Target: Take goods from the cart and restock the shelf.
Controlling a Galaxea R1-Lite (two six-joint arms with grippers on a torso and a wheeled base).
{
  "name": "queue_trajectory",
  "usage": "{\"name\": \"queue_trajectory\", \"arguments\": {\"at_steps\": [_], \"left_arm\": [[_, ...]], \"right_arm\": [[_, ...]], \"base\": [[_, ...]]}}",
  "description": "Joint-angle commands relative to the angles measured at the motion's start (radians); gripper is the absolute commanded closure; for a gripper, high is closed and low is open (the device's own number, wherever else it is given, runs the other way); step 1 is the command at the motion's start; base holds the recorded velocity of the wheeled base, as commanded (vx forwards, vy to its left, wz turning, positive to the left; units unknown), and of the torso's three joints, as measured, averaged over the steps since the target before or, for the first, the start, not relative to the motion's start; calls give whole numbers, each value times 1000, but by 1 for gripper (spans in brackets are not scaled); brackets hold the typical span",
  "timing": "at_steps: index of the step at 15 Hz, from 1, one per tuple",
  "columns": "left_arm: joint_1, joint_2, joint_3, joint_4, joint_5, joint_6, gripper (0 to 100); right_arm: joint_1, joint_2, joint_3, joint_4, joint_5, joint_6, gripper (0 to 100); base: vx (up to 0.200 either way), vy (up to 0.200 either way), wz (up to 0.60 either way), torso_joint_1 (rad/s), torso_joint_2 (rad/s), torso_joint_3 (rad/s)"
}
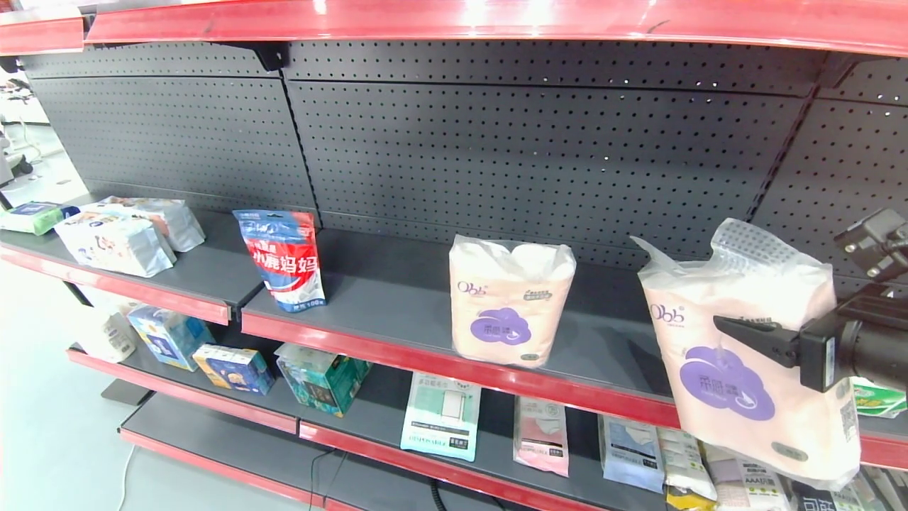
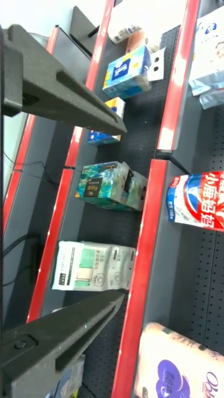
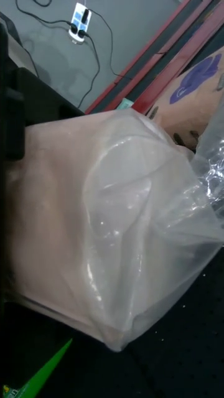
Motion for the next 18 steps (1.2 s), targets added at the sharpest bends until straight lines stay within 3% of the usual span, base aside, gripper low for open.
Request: {"name": "queue_trajectory", "arguments": {"at_steps": [1, 8, 15, 18], "left_arm": [[0, 0, 0, 0, 0, 0, 0], [0, 0, 0, -1, 0, 0, 0], [0, 0, 0, 0, 0, 0, 0], [0, 0, 0, -1, 0, 0, 0]], "right_arm": [[-2, 43, 6, -30, 0, 0, 100], [-2, 329, -82, -263, 29, -3, 100], [-2, 534, -333, -275, 141, 0, 100], [1, 640, -453, -320, 301, 14, 100]], "base": [[0, 0, 0, 0, 0, 0], [0, 0, 0, 0, 0, 0], [0, 0, 0, 0, 0, 0], [0, 0, 0, 0, 0, 0]]}}
